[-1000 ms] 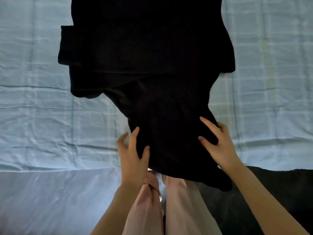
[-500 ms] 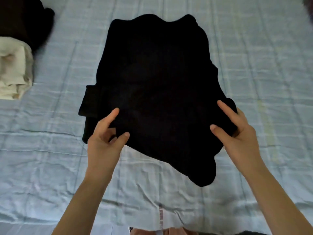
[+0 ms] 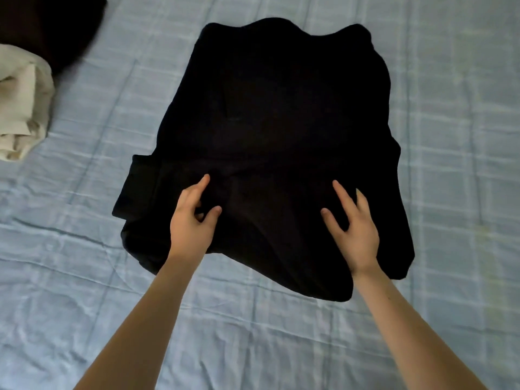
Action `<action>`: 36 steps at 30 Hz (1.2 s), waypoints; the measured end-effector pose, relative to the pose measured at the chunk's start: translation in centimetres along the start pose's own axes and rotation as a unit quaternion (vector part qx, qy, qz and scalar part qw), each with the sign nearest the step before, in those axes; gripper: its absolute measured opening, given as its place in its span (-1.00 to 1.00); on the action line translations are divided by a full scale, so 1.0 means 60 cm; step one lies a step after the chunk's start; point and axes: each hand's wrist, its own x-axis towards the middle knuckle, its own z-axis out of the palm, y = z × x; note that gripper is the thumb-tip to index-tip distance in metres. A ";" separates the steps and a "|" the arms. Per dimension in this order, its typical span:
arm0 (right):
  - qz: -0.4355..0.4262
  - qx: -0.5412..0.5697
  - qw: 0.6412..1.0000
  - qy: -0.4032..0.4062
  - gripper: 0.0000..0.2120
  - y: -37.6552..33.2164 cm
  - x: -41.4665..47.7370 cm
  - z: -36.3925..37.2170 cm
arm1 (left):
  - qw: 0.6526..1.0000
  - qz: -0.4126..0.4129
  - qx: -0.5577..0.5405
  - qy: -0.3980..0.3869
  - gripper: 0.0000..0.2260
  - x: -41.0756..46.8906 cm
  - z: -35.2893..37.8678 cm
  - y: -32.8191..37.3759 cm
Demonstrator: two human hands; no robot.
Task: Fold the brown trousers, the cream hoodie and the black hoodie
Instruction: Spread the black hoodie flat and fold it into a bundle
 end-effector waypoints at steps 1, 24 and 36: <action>0.001 -0.002 1.000 -0.002 -0.49 -0.002 0.000 0.000 | 1.000 0.000 0.003 -0.002 -0.41 0.000 0.000 0.000; -0.022 0.231 0.972 0.044 -0.55 -0.060 -0.184 -0.041 | 0.976 -0.122 -0.177 0.025 -0.48 -0.186 0.029 0.116; -0.037 0.324 0.942 0.075 -0.54 -0.178 0.018 -0.066 | 0.983 -0.049 -0.168 0.058 -0.59 0.003 0.000 0.197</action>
